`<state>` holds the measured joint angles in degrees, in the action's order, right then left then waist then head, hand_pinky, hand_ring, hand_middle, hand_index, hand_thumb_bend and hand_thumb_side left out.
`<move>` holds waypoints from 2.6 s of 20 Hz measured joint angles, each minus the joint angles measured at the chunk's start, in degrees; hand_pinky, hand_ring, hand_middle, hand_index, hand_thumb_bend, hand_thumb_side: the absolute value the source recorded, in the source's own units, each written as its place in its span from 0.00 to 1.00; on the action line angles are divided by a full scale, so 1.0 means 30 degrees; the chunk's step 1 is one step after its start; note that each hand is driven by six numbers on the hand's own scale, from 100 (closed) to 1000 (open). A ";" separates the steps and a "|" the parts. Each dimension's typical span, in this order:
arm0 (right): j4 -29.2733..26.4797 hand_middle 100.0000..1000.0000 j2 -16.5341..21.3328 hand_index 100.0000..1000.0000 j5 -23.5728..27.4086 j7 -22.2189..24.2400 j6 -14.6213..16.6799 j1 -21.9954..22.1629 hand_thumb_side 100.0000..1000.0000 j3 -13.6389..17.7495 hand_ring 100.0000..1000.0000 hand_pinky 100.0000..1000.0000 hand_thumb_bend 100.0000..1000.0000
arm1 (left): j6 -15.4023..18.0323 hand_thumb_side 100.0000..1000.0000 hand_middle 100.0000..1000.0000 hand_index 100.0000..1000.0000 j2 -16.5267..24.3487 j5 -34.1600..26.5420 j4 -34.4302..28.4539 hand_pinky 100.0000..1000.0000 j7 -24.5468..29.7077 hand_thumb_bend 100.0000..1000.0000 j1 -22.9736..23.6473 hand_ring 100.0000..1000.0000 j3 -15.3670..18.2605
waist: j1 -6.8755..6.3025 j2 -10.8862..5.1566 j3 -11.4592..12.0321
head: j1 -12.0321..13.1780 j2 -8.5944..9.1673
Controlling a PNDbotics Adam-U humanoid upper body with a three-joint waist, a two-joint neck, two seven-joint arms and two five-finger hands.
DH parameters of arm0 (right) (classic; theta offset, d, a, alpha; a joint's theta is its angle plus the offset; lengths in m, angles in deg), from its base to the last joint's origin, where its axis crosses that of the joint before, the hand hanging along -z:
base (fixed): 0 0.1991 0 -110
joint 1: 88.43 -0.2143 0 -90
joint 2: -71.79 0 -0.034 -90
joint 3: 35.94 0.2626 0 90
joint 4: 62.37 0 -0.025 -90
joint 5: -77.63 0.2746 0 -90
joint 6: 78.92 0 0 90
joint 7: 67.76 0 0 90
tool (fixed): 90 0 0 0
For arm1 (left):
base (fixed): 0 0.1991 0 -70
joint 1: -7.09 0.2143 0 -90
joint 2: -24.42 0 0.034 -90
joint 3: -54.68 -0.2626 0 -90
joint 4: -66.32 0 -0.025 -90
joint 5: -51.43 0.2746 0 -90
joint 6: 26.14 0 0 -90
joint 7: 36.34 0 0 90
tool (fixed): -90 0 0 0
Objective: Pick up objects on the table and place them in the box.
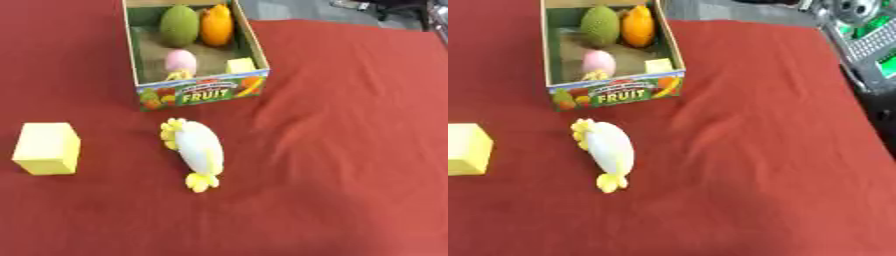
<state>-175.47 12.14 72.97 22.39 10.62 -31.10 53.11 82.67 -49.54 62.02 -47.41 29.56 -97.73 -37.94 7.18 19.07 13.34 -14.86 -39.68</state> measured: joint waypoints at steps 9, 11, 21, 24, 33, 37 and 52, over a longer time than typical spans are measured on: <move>-0.0208 0.59 0.0148 0.85 0.0215 -0.2455 0.1403 0.3185 0.13 0.1764 0.86 0.88 0.00 | -0.3143 0.60 0.86 0.94 0.5112 0.4582 -0.0002 0.90 0.6688 0.27 0.1078 0.93 -0.0693 | -0.0369 0.0000 -0.0242 | 0.0548 0.0000; -0.0214 0.59 0.0172 0.85 0.0168 -0.2716 0.1519 0.3439 0.13 0.1937 0.86 0.88 0.00 | -0.3353 0.57 0.85 0.94 0.6185 0.5082 -0.0002 0.92 0.8129 0.33 0.1033 0.93 -0.0844 | -0.0369 0.0000 -0.0276 | 0.0590 0.0000; -0.0216 0.58 0.0487 0.84 -0.0068 -0.3270 0.1824 0.4010 0.13 0.2180 0.85 0.88 0.00 | -0.3089 0.51 0.85 0.94 0.9847 0.6059 -0.0013 0.98 1.3176 0.52 -0.0579 0.96 -0.2248 | -0.0451 0.0000 -0.0362 | 0.0740 0.0000; -0.0216 0.58 0.0505 0.84 -0.0078 -0.3286 0.1808 0.4014 0.13 0.2179 0.85 0.88 0.00 | -0.3190 0.51 0.85 0.95 1.0079 0.6056 -0.0020 0.98 1.4162 0.53 -0.1212 0.96 -0.2780 | -0.0498 0.0000 -0.0429 | 0.0742 0.0003; -0.0217 0.58 0.0508 0.84 -0.0081 -0.3365 0.1699 0.4016 0.15 0.2172 0.85 0.88 0.00 | -0.3808 0.49 0.88 0.96 1.0162 0.6012 -0.0022 1.00 1.6782 0.55 -0.2492 0.97 -0.4098 | -0.0517 0.0000 -0.0525 | 0.0422 0.0404; -0.0217 0.58 0.0508 0.84 -0.0081 -0.3314 0.1622 0.4025 0.17 0.2168 0.85 0.88 0.00 | -0.4168 0.48 0.89 0.97 1.0162 0.6096 -0.0022 1.00 1.7864 0.55 -0.2847 0.98 -0.4528 | -0.0575 0.0000 -0.0570 | 0.0395 0.0520; -0.0217 0.57 0.0445 0.83 -0.0070 -0.3241 0.1183 0.4348 0.23 0.2067 0.85 0.88 0.00 | -0.5563 0.45 0.92 0.99 0.9781 0.5557 -0.0022 1.00 2.0326 0.53 -0.3590 1.00 -0.5219 | -0.0575 0.0000 -0.0652 | 0.1194 0.0479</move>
<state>-176.12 13.48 72.76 12.66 14.17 -18.06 59.32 65.98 -20.19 78.69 -47.48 90.54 -108.50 -53.59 5.46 19.07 11.39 -11.28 -38.24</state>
